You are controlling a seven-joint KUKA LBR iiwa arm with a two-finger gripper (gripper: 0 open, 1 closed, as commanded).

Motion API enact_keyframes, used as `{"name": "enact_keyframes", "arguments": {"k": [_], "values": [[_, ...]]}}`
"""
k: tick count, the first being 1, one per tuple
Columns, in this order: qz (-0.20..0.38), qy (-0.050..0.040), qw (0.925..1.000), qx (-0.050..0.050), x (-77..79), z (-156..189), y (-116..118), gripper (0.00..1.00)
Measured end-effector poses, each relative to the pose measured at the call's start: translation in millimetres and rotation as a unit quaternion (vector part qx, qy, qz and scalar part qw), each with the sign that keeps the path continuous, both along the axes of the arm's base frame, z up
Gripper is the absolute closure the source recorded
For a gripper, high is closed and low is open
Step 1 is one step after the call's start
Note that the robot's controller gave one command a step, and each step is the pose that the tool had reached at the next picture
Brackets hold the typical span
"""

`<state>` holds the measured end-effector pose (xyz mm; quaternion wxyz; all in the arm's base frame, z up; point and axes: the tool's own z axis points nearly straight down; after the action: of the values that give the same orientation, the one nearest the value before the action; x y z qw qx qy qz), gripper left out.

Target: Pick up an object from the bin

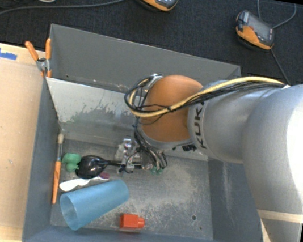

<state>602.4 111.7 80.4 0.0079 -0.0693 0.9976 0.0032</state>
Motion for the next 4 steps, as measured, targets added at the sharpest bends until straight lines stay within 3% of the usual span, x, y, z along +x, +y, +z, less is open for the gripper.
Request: {"name": "enact_keyframes", "arguments": {"k": [2,4], "values": [[-0.001,0.0001,1.0000,0.000,-0.4,27.7,0.2,1.00],[-0.001,-0.0001,1.0000,0.001,-0.1,32.7,0.4,1.00]]}}
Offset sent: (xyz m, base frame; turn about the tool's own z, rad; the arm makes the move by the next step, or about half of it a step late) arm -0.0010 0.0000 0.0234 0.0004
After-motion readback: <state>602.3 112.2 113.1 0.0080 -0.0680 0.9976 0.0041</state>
